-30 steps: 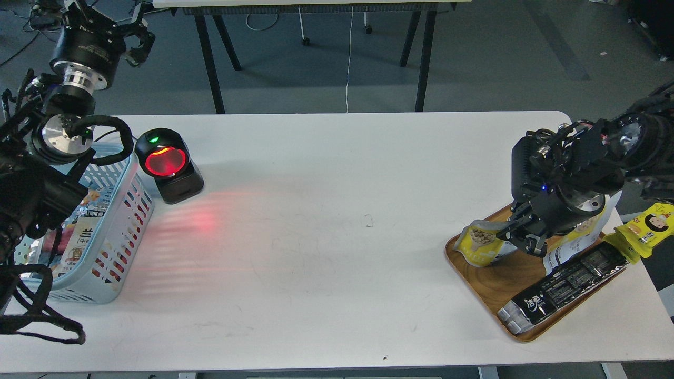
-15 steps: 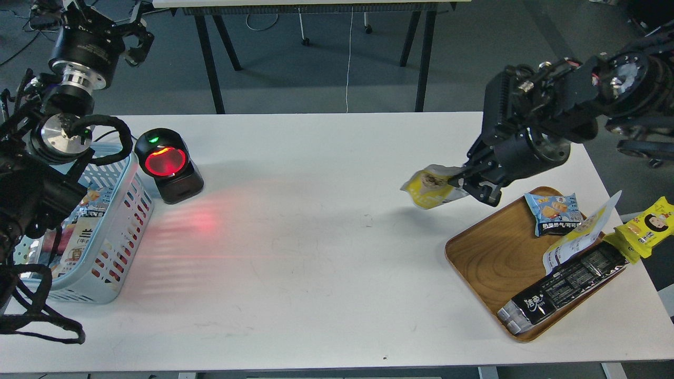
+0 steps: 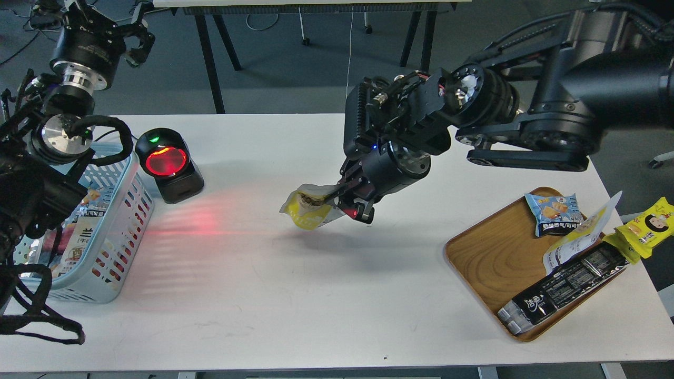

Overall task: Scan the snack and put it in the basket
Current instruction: 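Carry the bag toward the scanner and set it on the table, then open the right gripper and withdraw the right arm upward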

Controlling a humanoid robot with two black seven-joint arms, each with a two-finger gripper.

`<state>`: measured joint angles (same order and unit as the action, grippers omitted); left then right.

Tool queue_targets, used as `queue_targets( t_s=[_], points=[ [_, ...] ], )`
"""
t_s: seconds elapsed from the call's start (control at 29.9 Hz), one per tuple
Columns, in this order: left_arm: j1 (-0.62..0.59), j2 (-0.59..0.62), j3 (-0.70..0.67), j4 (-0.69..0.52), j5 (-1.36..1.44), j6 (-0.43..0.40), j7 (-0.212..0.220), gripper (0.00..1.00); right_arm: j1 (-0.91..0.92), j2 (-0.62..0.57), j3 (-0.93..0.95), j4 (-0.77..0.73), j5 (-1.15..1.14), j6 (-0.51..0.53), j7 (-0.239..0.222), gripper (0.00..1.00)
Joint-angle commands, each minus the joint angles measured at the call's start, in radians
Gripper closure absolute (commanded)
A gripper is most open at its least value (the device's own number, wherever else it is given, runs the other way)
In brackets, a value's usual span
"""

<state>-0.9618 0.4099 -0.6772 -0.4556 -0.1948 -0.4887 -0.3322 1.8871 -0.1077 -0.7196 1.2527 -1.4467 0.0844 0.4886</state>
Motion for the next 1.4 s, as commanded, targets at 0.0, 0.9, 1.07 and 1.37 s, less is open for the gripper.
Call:
queue_targets(
  t_s=[0.0, 0.9, 1.07, 1.37],
  points=[
    [0.003, -0.002, 0.002, 0.0, 0.0, 0.0, 0.001, 0.01, -0.029, 0.045, 0.0, -0.022, -0.001, 0.0, 0.0, 1.0],
    [0.0, 0.003, 0.004, 0.0, 0.001, 0.0, -0.001, 0.01, -0.144, 0.108, 0.002, -0.165, 0.0, 0.0, 0.0, 0.83],
    [0.002, 0.003, 0.004, 0.0, 0.001, 0.0, -0.001, 0.01, -0.132, 0.103, 0.04, -0.15, 0.014, 0.0, 0.0, 0.72],
    [-0.014, 0.004, 0.002, 0.026, 0.001, 0.0, 0.002, 0.01, -0.063, -0.122, 0.17, -0.055, 0.02, 0.011, 0.0, 0.43]
  ],
)
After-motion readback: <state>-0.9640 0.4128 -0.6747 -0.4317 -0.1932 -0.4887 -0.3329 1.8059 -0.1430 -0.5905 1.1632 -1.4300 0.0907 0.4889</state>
